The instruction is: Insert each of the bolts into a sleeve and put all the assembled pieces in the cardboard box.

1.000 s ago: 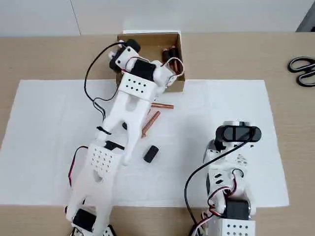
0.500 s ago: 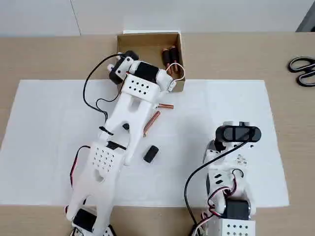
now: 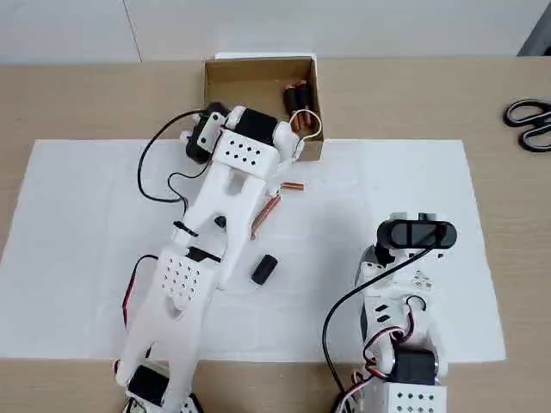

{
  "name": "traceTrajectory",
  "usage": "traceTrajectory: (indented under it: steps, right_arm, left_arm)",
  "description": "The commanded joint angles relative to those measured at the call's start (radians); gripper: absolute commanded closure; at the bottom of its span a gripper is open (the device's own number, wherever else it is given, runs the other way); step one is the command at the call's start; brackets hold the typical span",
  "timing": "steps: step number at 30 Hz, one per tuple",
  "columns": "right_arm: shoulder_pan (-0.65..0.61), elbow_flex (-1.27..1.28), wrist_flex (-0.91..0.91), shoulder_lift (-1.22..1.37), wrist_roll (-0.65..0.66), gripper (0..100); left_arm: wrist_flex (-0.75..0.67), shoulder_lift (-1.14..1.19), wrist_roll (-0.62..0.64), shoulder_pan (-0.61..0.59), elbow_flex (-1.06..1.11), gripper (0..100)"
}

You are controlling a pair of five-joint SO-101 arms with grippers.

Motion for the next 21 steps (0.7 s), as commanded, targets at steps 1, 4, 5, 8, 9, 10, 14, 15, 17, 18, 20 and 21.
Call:
traceTrajectory:
  steps: [1, 4, 5, 8, 9, 10, 14, 15, 17, 18, 20, 21]
  right_arm:
    - [0.008, 0.005, 0.002, -0.021, -0.002, 99.4]
    - [0.008, 0.005, 0.002, -0.021, -0.002, 99.4]
    - [0.008, 0.005, 0.002, -0.021, -0.002, 99.4]
    - [0.008, 0.005, 0.002, -0.021, -0.002, 99.4]
    - [0.008, 0.005, 0.002, -0.021, -0.002, 99.4]
    - [0.010, 0.005, 0.002, -0.021, -0.002, 99.4]
    - [0.010, 0.005, 0.004, -0.021, -0.002, 99.4]
    - [0.010, 0.005, 0.004, -0.021, -0.002, 99.4]
    - [0.010, 0.005, 0.004, -0.021, -0.002, 99.4]
    - [0.010, 0.005, 0.004, -0.021, -0.002, 99.4]
    - [0.010, 0.005, 0.002, -0.021, -0.002, 99.4]
    - [0.010, 0.005, 0.002, -0.021, -0.002, 99.4]
  left_arm:
    - [0.005, -0.011, 0.048, 0.000, -0.038, 81]
    - [-0.009, -0.009, 0.063, 0.000, -0.036, 81]
    - [-0.020, -0.005, 0.066, -0.002, -0.036, 81]
    - [-0.054, 0.032, 0.069, -0.020, -0.041, 81]
    - [-0.061, 0.049, 0.077, -0.026, -0.041, 81]
    - [-0.064, 0.064, 0.078, -0.032, -0.042, 81]
    - [-0.069, 0.089, 0.080, -0.043, -0.059, 81]
    - [-0.071, 0.089, 0.080, -0.046, -0.065, 81]
    - [-0.097, 0.089, 0.077, -0.048, -0.070, 81]
    - [-0.110, 0.089, 0.077, -0.049, -0.070, 81]
    - [-0.129, 0.091, 0.077, -0.051, -0.062, 81]
    - [-0.132, 0.092, 0.075, -0.048, -0.062, 81]
